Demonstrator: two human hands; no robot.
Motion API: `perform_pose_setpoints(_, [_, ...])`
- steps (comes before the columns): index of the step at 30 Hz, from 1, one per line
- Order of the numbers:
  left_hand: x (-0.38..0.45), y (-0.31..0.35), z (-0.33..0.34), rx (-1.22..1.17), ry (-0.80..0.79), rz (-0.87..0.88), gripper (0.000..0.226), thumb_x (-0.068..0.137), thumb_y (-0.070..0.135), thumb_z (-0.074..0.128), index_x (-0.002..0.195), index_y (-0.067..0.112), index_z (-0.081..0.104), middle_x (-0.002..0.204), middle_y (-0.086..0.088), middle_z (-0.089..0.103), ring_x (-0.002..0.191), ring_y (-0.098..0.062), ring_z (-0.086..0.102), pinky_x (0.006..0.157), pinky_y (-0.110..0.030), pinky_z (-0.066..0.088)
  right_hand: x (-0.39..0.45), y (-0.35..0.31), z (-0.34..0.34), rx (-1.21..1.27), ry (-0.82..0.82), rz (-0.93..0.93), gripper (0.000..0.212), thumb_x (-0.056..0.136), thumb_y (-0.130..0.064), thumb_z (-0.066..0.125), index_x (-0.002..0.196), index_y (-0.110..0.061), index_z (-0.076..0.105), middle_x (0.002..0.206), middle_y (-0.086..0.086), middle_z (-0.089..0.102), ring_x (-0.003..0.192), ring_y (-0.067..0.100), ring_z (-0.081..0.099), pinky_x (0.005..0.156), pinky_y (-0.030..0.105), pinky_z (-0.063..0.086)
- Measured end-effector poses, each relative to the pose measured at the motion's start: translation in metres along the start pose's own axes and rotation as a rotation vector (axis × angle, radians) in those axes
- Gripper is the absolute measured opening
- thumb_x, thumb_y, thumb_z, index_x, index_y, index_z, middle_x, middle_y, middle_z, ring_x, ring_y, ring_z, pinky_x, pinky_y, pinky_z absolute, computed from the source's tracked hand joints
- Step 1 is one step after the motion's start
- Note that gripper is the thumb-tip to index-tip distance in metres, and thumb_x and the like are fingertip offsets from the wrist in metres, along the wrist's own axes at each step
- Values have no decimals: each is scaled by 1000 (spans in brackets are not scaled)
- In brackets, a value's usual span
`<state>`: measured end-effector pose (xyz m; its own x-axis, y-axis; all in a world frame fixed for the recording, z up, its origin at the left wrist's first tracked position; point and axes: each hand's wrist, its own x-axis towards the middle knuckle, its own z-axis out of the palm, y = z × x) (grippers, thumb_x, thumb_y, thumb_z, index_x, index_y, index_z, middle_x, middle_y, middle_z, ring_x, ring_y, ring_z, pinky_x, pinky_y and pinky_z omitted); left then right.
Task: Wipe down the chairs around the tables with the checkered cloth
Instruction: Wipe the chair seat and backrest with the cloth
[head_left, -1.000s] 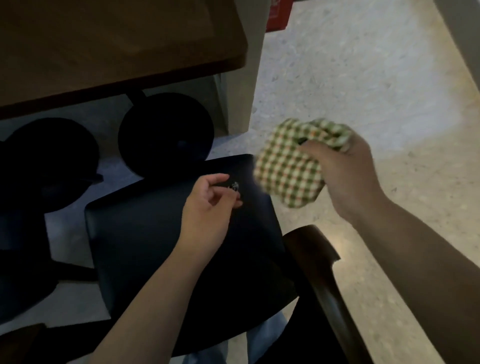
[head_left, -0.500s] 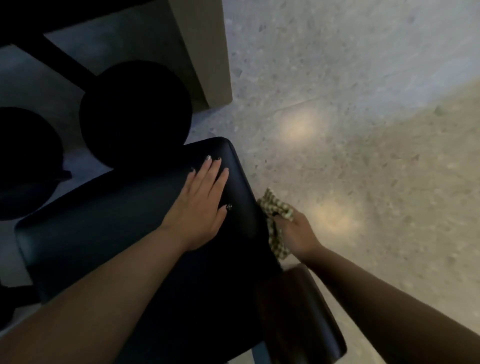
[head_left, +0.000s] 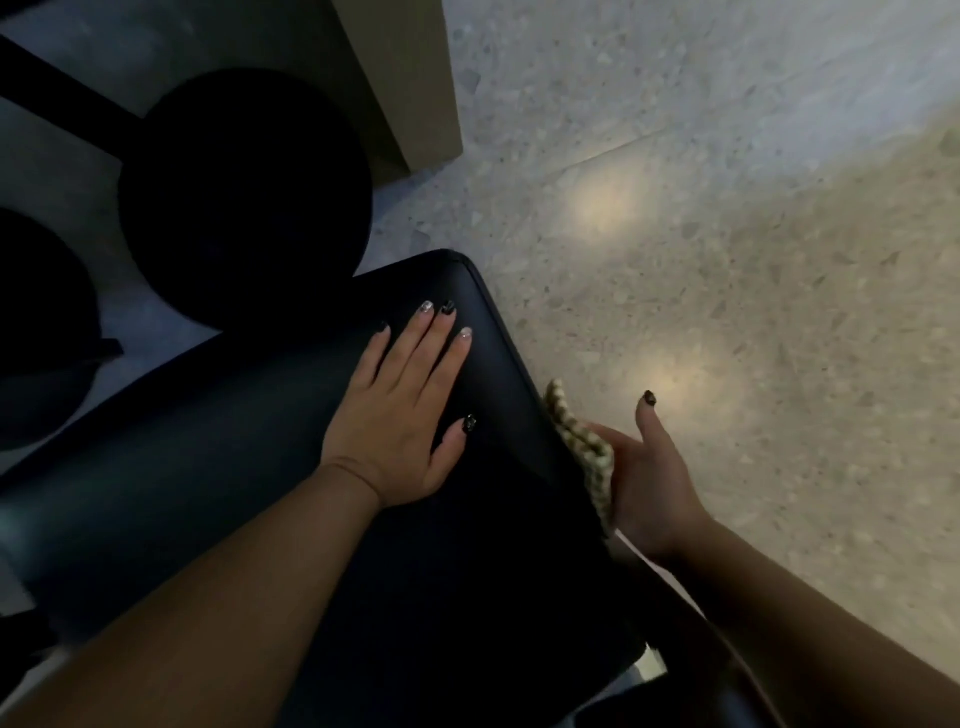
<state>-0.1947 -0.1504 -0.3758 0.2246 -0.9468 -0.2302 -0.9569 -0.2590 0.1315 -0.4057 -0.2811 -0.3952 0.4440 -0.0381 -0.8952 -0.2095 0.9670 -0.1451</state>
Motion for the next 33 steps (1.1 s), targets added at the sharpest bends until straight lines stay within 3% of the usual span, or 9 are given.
perform_pose_setpoints(3, [0, -1, 2, 1, 17, 5, 77, 85, 43, 40, 151, 5, 23, 158, -17, 21, 148, -29, 13, 119, -50, 13, 10, 7, 1, -187, 79, 37, 62, 81, -43, 58, 129, -4, 57, 125, 12, 60, 113, 27, 58, 102, 38, 44])
perform_pose_setpoints(5, [-1, -1, 3, -1, 32, 8, 77, 85, 43, 40, 151, 5, 24, 158, -17, 22, 148, -30, 14, 118, -50, 14, 14, 12, 8, -323, 82, 31, 48, 95, -37, 48, 131, -7, 55, 118, 12, 62, 106, 25, 57, 96, 36, 43])
perform_pose_setpoints(9, [-1, 0, 5, -3, 52, 12, 77, 86, 43, 41, 151, 5, 25, 158, -17, 22, 148, -30, 15, 118, -51, 15, 16, 11, 14, -632, 72, -127, 41, 101, -35, 35, 127, -11, 56, 126, 11, 61, 118, 20, 54, 108, 29, 37])
perform_pose_setpoints(11, [0, -1, 5, 2, 66, 10, 76, 86, 43, 40, 151, 5, 25, 158, -17, 22, 148, -30, 15, 118, -51, 15, 19, 12, 14, -884, 217, -231, 38, 104, -27, 31, 111, -4, 61, 107, 14, 64, 100, 22, 59, 85, 8, 40])
perform_pose_setpoints(14, [-1, -1, 5, -4, 75, 11, 76, 86, 42, 41, 151, 5, 25, 158, -17, 22, 148, -30, 15, 118, -51, 15, 22, 14, 18, -932, 344, -315, 39, 103, -19, 32, 84, 3, 58, 80, 19, 57, 75, 22, 52, 56, 17, 36])
perform_pose_setpoints(20, [-1, -2, 7, -18, 102, 14, 76, 85, 42, 42, 150, 4, 28, 157, -17, 24, 148, -30, 17, 118, -51, 16, 34, 1, 44, -867, 459, -381, 40, 100, -19, 36, 77, 6, 57, 75, 15, 56, 73, 19, 49, 64, 31, 36])
perform_pose_setpoints(25, [-1, -2, 7, -31, 87, 16, 75, 87, 43, 39, 150, 5, 27, 158, -17, 23, 148, -30, 16, 118, -51, 16, 66, -39, 106, -848, 432, -572, 46, 99, -24, 36, 55, -19, 45, 63, 2, 52, 64, 18, 47, 65, 32, 36])
perform_pose_setpoints(28, [-2, -3, 7, -39, 86, 26, 74, 88, 44, 38, 150, 5, 27, 158, -17, 23, 148, -30, 15, 118, -50, 15, 83, -63, 134, -955, 383, -658, 48, 100, -26, 34, 55, -20, 45, 63, 1, 53, 62, 17, 47, 57, 30, 31])
perform_pose_setpoints(33, [-2, -1, -3, -54, -11, 10, 74, 90, 46, 36, 151, 4, 24, 158, -18, 20, 149, -30, 11, 119, -50, 13, 94, -91, 174, -1276, 216, -708, 43, 100, -29, 33, 68, -12, 56, 81, 10, 65, 80, 27, 58, 63, 28, 36])
